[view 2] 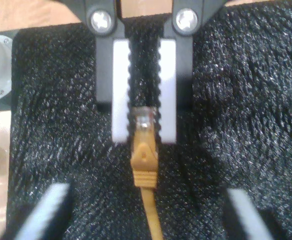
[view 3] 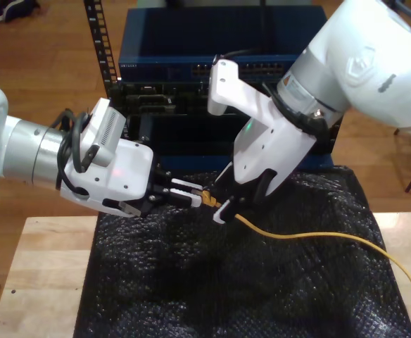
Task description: Grab the cable and plug it in
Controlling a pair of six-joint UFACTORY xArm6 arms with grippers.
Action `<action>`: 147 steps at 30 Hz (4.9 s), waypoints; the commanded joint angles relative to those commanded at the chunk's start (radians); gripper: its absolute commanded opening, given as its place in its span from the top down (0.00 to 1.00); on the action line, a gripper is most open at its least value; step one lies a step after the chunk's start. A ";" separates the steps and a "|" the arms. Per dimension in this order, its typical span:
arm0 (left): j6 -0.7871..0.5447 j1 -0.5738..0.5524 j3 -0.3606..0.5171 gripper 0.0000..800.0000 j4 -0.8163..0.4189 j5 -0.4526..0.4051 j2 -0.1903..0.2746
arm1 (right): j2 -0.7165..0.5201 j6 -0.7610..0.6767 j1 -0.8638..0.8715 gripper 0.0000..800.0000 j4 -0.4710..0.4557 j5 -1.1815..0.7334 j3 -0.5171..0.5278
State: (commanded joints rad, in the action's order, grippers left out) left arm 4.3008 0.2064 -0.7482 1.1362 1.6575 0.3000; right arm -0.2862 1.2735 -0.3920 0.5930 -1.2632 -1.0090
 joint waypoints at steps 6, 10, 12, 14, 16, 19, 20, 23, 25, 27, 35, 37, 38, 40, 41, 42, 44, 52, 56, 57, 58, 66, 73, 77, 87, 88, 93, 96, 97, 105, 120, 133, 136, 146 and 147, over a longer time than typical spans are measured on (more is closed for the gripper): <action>0.063 0.003 -0.003 0.99 0.006 0.040 -0.035 | -0.005 0.086 0.029 0.02 0.002 0.000 0.002; 0.066 0.003 -0.003 0.99 0.029 0.057 -0.052 | -0.018 0.137 0.037 0.01 0.018 0.003 -0.005; 0.068 0.003 -0.003 0.99 0.032 0.058 -0.058 | -0.034 0.140 0.041 0.01 0.043 0.002 -0.005; 0.068 0.003 -0.003 0.99 0.034 0.058 -0.064 | -0.058 0.144 0.049 0.02 0.060 0.002 -0.002; 0.072 0.003 -0.003 0.99 0.034 0.061 -0.068 | -0.081 0.149 0.054 0.02 0.061 0.003 -0.002; 0.092 0.009 -0.003 0.99 0.037 0.074 -0.080 | -0.123 0.187 0.055 0.02 0.061 0.009 -0.002; 0.098 0.014 -0.003 0.99 0.037 0.083 -0.089 | -0.137 0.207 0.055 0.02 0.061 0.009 -0.003; 0.107 0.035 -0.006 0.99 0.057 0.127 -0.123 | -0.172 0.256 0.054 0.02 0.063 0.011 -0.005; 0.110 0.052 -0.008 0.99 0.084 0.161 -0.143 | -0.189 0.273 0.052 0.02 0.064 0.011 -0.003; 0.110 0.071 -0.009 0.99 0.107 0.183 -0.158 | -0.204 0.296 0.049 0.02 0.064 0.009 0.005; 0.129 0.084 -0.006 0.99 0.143 0.245 -0.190 | -0.288 0.396 0.043 0.02 0.063 0.011 0.064; 0.144 0.084 -0.006 0.99 0.150 0.261 -0.196 | -0.307 0.414 0.043 0.02 0.063 0.011 0.078; 0.150 0.084 -0.006 0.99 0.155 0.267 -0.201 | -0.311 0.422 0.041 0.02 0.063 0.011 0.080; 0.160 0.084 -0.006 0.99 0.160 0.284 -0.213 | -0.313 0.428 0.038 0.02 0.063 0.011 0.081; 0.164 0.084 -0.006 0.99 0.160 0.295 -0.222 | -0.315 0.430 0.037 0.02 0.063 0.011 0.086; 0.170 0.084 -0.006 0.99 0.160 0.307 -0.230 | -0.315 0.430 0.035 0.02 0.063 0.012 0.091; 0.192 0.084 -0.008 0.99 0.161 0.336 -0.244 | -0.319 0.433 0.025 0.02 0.063 0.020 0.095; 0.226 0.087 -0.009 0.99 0.186 0.388 -0.273 | -0.341 0.493 -0.092 0.02 0.061 0.301 0.216; 0.226 0.087 -0.009 0.99 0.186 0.417 -0.282 | -0.344 0.493 -0.149 0.01 0.058 0.384 0.255; 0.226 0.089 -0.009 0.99 0.186 0.423 -0.285 | -0.348 0.493 -0.153 0.01 0.058 0.394 0.262; 0.226 0.089 -0.009 0.99 0.187 0.430 -0.288 | -0.356 0.493 -0.153 0.01 0.058 0.402 0.269; 0.227 0.092 -0.008 0.99 0.203 0.440 -0.292 | -0.420 0.493 -0.153 0.01 0.058 0.417 0.298; 0.249 0.103 -0.009 0.99 0.241 0.489 -0.339 | -0.462 0.494 -0.157 0.02 0.055 0.517 0.336; 0.249 0.103 -0.009 0.99 0.241 0.496 -0.348 | -0.462 0.497 -0.160 0.02 0.055 0.522 0.338; 0.296 0.103 -0.012 0.98 0.242 0.539 -0.390 | -0.488 0.531 -0.199 0.02 0.057 0.565 0.379; 0.298 0.103 -0.012 0.98 0.242 0.539 -0.390 | -0.493 0.539 -0.213 0.02 0.058 0.583 0.388; 0.313 0.103 -0.012 0.99 0.242 0.542 -0.391 | -0.496 0.546 -0.272 0.03 0.057 0.638 0.417; 0.342 0.103 -0.012 0.99 0.241 0.551 -0.396 | -0.496 0.546 -0.278 0.03 0.055 0.646 0.428; 0.353 0.103 -0.012 0.99 0.242 0.559 -0.397 | -0.494 0.546 -0.279 0.04 0.057 0.646 0.430; 0.359 0.103 -0.014 1.00 0.241 0.574 -0.402 | -0.496 0.545 -0.279 0.14 0.058 0.657 0.437; 0.359 0.103 -0.012 1.00 0.241 0.580 -0.404 | -0.491 0.539 -0.281 0.41 0.063 0.701 0.440; 0.359 0.100 -0.011 1.00 0.241 0.611 -0.407 | -0.491 0.537 -0.281 0.52 0.063 0.704 0.440; 0.359 0.100 -0.011 1.00 0.241 0.612 -0.407 | -0.491 0.537 -0.281 0.54 0.063 0.704 0.440; 0.359 0.098 -0.009 0.99 0.241 0.618 -0.408 | -0.491 0.534 -0.282 0.55 0.064 0.703 0.440; 0.359 0.098 -0.009 0.99 0.241 0.618 -0.408 | -0.491 0.532 -0.282 0.55 0.064 0.703 0.440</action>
State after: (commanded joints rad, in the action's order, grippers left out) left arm 4.6598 0.3046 -0.7574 1.3771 2.2758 -0.1082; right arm -0.7772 1.8059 -0.6743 0.6575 -0.5604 -0.5687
